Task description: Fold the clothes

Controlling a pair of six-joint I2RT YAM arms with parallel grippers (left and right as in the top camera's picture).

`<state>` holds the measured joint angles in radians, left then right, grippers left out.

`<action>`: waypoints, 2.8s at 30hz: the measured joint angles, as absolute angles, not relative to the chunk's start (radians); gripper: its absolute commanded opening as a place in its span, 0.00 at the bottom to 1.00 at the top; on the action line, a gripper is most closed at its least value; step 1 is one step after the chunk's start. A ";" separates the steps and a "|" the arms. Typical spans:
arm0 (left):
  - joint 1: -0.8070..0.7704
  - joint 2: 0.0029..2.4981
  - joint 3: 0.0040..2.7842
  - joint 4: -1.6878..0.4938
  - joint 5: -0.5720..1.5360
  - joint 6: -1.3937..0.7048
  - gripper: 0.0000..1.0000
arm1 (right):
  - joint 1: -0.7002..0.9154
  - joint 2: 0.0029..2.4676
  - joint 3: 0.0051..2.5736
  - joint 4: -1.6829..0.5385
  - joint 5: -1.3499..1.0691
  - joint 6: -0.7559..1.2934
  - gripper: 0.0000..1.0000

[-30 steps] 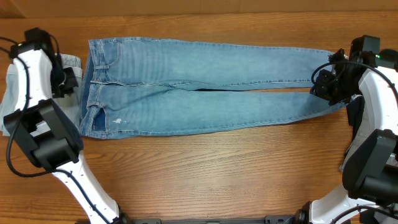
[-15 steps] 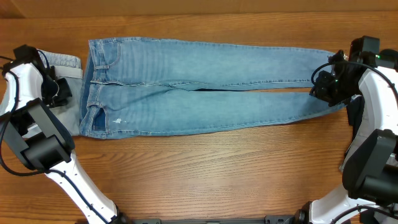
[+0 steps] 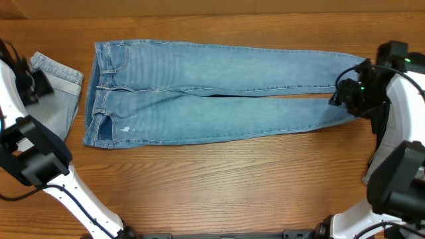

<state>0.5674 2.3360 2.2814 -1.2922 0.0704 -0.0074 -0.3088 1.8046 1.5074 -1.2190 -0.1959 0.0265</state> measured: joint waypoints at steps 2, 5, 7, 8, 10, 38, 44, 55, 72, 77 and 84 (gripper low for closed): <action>0.528 2.286 2.370 -1.387 0.145 -0.031 0.62 | -0.340 1.754 1.511 -1.252 -0.167 0.087 0.81; 0.441 2.240 2.394 -1.531 0.180 -0.055 0.62 | -0.385 1.698 1.521 -1.276 -0.130 0.177 0.82; 0.374 2.240 2.349 -1.536 0.168 -0.080 0.61 | -0.394 1.697 1.498 -1.224 -0.109 0.213 0.93; 0.346 2.241 2.308 -1.531 0.168 -0.093 0.60 | -0.396 1.697 1.479 -1.197 -0.097 0.232 0.96; 0.305 2.241 2.233 -1.538 0.169 -0.111 0.60 | -0.414 1.697 1.431 -1.112 -0.088 0.276 1.00; 0.205 1.702 1.386 -1.175 0.161 -0.338 0.70 | -0.436 1.700 1.188 -0.688 -0.090 0.209 0.04; 0.402 1.698 1.220 -1.026 0.218 -0.429 0.80 | -0.436 1.702 1.188 -0.656 -0.118 0.209 0.04; 0.434 1.699 1.048 -0.850 0.147 -0.548 0.79 | -0.436 1.705 1.187 -0.655 -0.124 0.209 0.04; 0.434 1.675 0.879 -0.592 0.173 -0.515 0.04 | -0.436 1.705 1.187 -0.666 -0.128 0.208 0.04; 0.434 1.528 0.916 -0.678 0.189 -0.491 0.04 | -0.436 1.705 1.193 -0.718 -0.158 0.209 0.04; 0.434 1.362 0.928 -0.828 0.195 -0.490 0.04 | -0.436 1.613 1.212 -0.857 -0.145 0.217 0.04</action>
<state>0.4339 1.3624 0.9283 -0.8280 0.1951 -0.4900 -0.4358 1.6131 1.2118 -0.8570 -0.1448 0.2169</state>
